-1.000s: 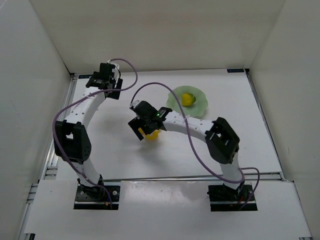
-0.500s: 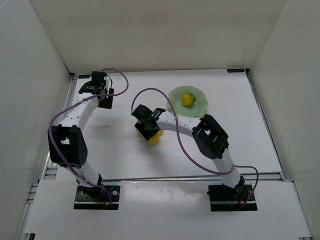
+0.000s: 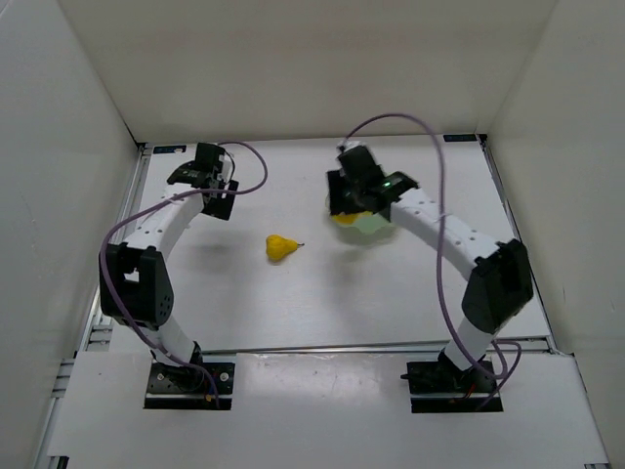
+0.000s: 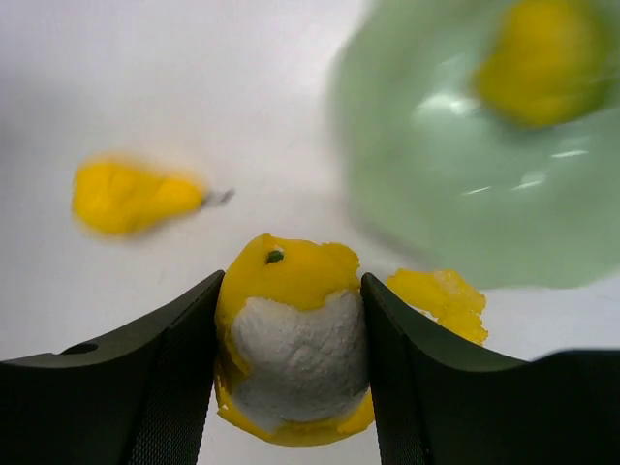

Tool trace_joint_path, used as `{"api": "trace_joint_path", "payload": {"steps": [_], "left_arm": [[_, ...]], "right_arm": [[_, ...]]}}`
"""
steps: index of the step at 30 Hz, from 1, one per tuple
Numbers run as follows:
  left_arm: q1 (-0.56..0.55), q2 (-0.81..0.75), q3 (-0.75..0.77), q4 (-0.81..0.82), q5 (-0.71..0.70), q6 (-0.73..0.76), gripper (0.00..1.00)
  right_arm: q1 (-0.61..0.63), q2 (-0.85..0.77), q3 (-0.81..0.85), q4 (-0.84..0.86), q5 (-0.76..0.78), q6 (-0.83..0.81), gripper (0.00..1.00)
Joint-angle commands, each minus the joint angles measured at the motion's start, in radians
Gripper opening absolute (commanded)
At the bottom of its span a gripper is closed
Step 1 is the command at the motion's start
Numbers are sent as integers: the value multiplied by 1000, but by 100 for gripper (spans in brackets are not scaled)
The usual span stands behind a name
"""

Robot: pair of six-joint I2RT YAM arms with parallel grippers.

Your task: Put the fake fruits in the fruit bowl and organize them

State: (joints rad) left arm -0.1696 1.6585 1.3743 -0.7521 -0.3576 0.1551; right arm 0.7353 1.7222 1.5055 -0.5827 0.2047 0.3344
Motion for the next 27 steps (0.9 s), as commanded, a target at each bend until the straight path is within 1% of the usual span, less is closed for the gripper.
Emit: {"api": "trace_joint_path", "payload": {"steps": [1, 2, 3, 5, 6, 8, 9, 10, 11, 13, 14, 18, 20, 22, 23, 27], "left_arm": [[-86, -49, -21, -33, 5, 52, 100], [-103, -49, -21, -33, 5, 52, 100], [-117, -39, -21, -42, 5, 52, 100], [-160, -29, -11, -72, 52, 52, 100], [-174, -20, -11, -82, 69, 63, 100], [-220, -9, 14, -114, 126, 72, 100], [-237, -9, 14, -115, 141, 84, 100], [-255, 1, 14, -124, 152, 93, 100], [-293, 1, 14, -124, 161, 93, 100], [-332, 29, 14, -124, 172, 120, 100], [-365, 40, 14, -124, 172, 129, 100], [-410, 119, 55, -124, 172, 138, 100], [-410, 174, 80, -124, 172, 150, 100], [-421, 213, 123, -135, 221, 175, 100], [-421, 251, 138, -157, 233, 175, 100], [-421, 339, 193, -185, 233, 195, 100]], "right_arm": [[-137, -33, -15, 46, 102, 110, 42], [-192, 5, 4, 46, 93, 110, 45], [-214, 26, 54, 29, 93, 98, 45], [-259, 72, 111, -5, 84, 75, 49], [-272, 118, 140, -18, 84, 66, 61], [-304, 183, 228, -69, 93, 57, 78], [-313, 198, 255, -86, 81, 57, 96], [-324, 209, 277, -101, 81, 57, 100], [-324, 209, 292, -111, 81, 57, 100], [-324, 186, 292, -111, 81, 57, 100], [-324, 150, 283, -100, 81, 57, 100], [-324, 51, 231, -75, 90, 57, 100], [-324, -13, 174, -75, 90, 57, 100], [-324, -79, 128, -66, 104, 66, 100], [-324, -102, 78, -66, 104, 66, 100], [-335, -205, -26, -66, 139, 78, 100]]}}
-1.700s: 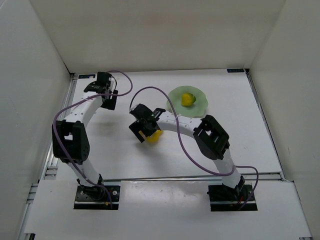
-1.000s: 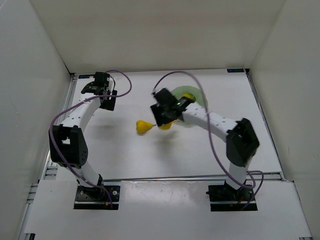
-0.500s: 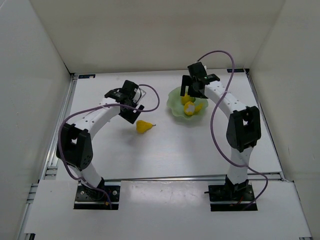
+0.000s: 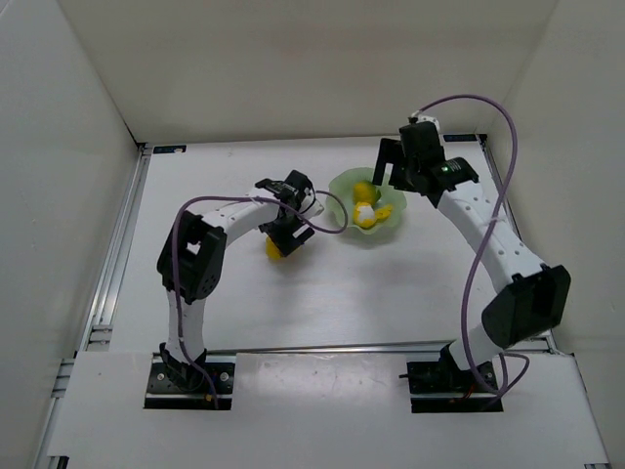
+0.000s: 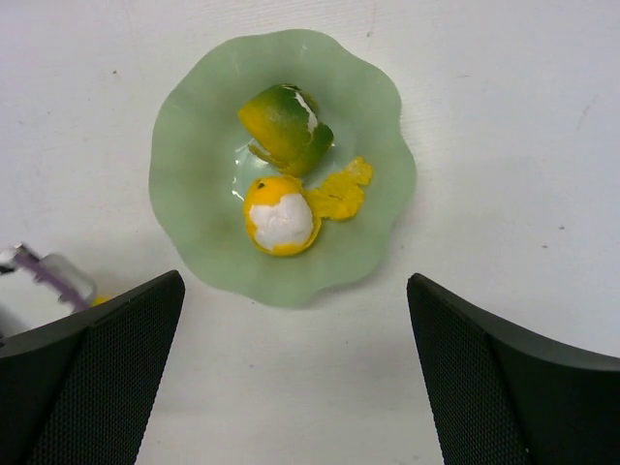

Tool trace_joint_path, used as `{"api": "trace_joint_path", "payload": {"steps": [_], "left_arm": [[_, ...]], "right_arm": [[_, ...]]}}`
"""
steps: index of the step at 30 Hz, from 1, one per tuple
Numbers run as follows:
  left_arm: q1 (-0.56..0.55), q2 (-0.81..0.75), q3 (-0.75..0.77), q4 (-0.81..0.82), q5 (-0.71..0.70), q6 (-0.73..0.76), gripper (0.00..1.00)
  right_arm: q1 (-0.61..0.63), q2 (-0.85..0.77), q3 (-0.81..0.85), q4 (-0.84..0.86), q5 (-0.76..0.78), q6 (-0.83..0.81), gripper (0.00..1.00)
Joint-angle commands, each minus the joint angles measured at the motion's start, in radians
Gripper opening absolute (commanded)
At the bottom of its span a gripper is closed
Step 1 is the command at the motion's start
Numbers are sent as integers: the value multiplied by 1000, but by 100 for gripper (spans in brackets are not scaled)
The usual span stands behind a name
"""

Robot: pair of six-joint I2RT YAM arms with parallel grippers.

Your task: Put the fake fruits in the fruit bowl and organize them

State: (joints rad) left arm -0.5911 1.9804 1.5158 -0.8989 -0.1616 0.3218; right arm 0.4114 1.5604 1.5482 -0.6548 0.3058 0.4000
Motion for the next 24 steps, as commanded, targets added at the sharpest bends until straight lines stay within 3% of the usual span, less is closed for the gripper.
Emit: {"api": "trace_joint_path", "payload": {"steps": [1, 3, 5, 6, 7, 10, 18, 24], "left_arm": [[1, 27, 61, -38, 27, 28, 100], [1, 40, 61, -49, 27, 37, 87], [1, 40, 81, -75, 49, 46, 65], [1, 40, 81, -87, 50, 46, 53], [1, 40, 93, -97, 50, 46, 31], [1, 31, 133, -133, 50, 37, 13], [-33, 41, 470, -117, 17, 10, 12], [-91, 211, 718, -12, -6, 20, 18]], "right_arm": [[-11, -81, -86, 6, 38, 25, 100], [-22, -117, -115, 6, 38, 36, 100], [-34, -166, -148, 6, 47, 48, 100], [-34, -181, -157, 6, 47, 60, 100], [-43, -213, -157, 6, 59, 72, 100], [-52, -273, -198, 15, 91, 83, 100], [-114, -373, -335, 15, 131, 92, 100], [-163, -411, -405, 15, 131, 92, 100]]}}
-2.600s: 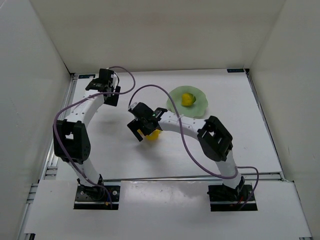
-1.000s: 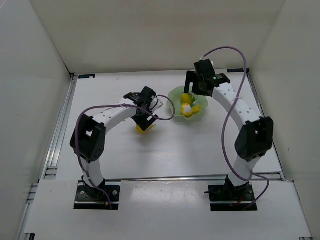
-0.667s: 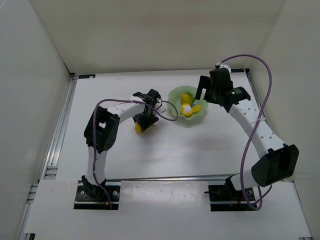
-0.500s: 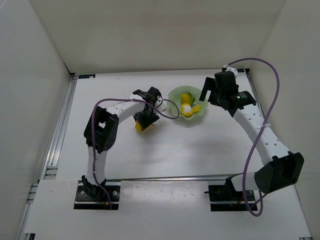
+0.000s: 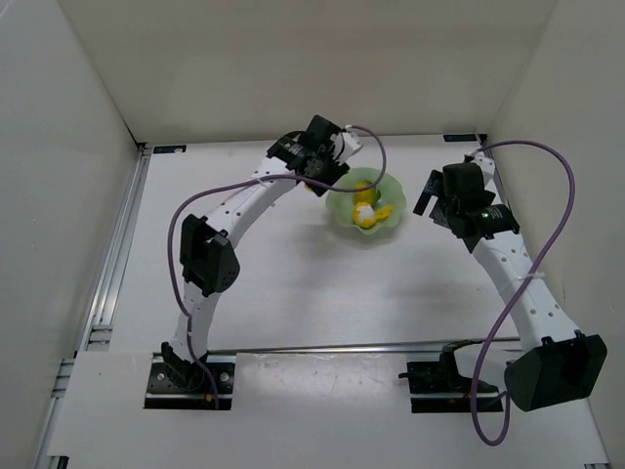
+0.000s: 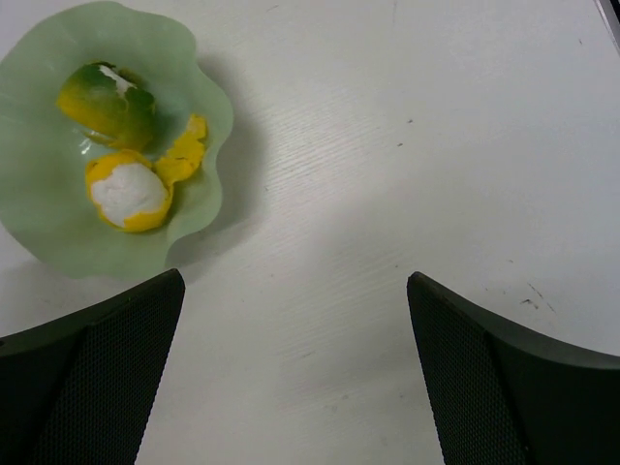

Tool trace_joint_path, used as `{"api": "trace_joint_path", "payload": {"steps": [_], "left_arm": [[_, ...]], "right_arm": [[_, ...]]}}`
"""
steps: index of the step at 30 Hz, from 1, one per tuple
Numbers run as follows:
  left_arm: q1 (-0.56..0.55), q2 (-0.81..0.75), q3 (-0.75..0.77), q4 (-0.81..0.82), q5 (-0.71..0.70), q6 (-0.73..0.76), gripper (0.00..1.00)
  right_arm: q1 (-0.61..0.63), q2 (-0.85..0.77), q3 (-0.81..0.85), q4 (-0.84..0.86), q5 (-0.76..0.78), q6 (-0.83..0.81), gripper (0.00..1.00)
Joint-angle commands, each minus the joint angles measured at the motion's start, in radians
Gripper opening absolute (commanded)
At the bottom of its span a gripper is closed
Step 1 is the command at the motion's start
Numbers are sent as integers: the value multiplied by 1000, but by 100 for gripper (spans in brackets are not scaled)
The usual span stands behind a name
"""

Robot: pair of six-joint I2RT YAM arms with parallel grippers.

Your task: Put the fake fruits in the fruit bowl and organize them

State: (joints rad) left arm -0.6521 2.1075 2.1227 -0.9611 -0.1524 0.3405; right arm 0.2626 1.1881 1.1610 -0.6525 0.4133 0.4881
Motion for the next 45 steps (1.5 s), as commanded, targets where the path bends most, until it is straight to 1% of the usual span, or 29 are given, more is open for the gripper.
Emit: {"api": "trace_joint_path", "payload": {"steps": [1, 2, 3, 5, 6, 7, 9, 10, 11, 12, 14, 19, 21, 22, 23, 24, 25, 26, 27, 29, 30, 32, 33, 35, 36, 38, 39, 43, 45], "left_arm": [[-47, 110, 144, 50, -15, 2, 19], [-56, 156, 169, 62, -15, 2, 21], [-72, 172, 184, 76, -15, 2, 24], [-86, 203, 184, 139, -38, 24, 27], [-86, 212, 184, 156, -48, 25, 38], [-95, 223, 210, 168, -61, 37, 39], [-95, 255, 247, 193, -82, 37, 58], [-95, 255, 284, 203, -117, 37, 80], [-104, 265, 302, 203, -136, 37, 91], [-104, 266, 322, 217, -159, 37, 100], [-118, 235, 353, 243, -232, 37, 100], [-118, 47, 353, 300, -272, 18, 100], [-118, -12, 289, 300, -318, 9, 100], [-118, -77, 252, 300, -332, 9, 100], [-89, -113, 209, 300, -344, 9, 100], [-68, -148, 104, 300, -355, -15, 100], [-41, -220, 44, 300, -367, -27, 100], [24, -253, -17, 300, -368, -41, 100], [63, -285, -134, 300, -368, -73, 100], [144, -371, -242, 300, -339, -100, 100], [222, -398, -342, 300, -314, -115, 100], [297, -478, -439, 289, -287, -124, 100], [371, -503, -527, 273, -230, -124, 100], [436, -563, -619, 246, -194, -124, 100], [492, -581, -711, 246, -184, -142, 100], [546, -628, -803, 246, -155, -156, 100], [598, -644, -878, 246, -118, -173, 100], [710, -708, -989, 246, -37, -213, 100], [750, -718, -998, 246, 0, -227, 100]], "right_arm": [[-14, -53, -18, 4, 34, 4, 100], [-14, -53, -29, 4, 35, 4, 100], [-14, -62, -40, -5, 45, 4, 100], [-23, -93, -40, -16, 56, 4, 100], [-23, -102, -40, -16, 56, 4, 100], [-32, -111, -40, -25, 56, -15, 100], [-33, -142, -40, -26, 68, -29, 100], [-33, -153, -40, -26, 68, -29, 100], [-42, -162, -40, -38, 77, -39, 100], [-42, -177, -40, -38, 78, -39, 100], [-51, -192, -40, -49, 78, -39, 100], [-51, -228, -30, -58, 59, -39, 100], [-51, -237, -40, -68, 50, -39, 100], [-51, -237, -40, -68, 50, -39, 100], [-51, -237, -50, -78, 38, -39, 100], [-51, -237, -50, -78, 22, -39, 100], [-51, -237, -63, -88, 22, -30, 100], [-51, -237, -72, -88, 4, -29, 100], [-51, -237, -92, -98, -7, -29, 100], [-60, -237, -113, -98, -37, -4, 100], [-60, -237, -125, -98, -48, -3, 100], [-60, -246, -158, -98, -68, 26, 100], [-60, -246, -168, -98, -88, 26, 100], [-69, -246, -190, -85, -111, 47, 100], [-69, -236, -190, -76, -125, 47, 100], [-69, -225, -190, -76, -162, 58, 100], [-69, -213, -190, -76, -162, 67, 100], [-69, -191, -190, -67, -176, 76, 100], [-69, -168, -181, -67, -185, 76, 100]]}}
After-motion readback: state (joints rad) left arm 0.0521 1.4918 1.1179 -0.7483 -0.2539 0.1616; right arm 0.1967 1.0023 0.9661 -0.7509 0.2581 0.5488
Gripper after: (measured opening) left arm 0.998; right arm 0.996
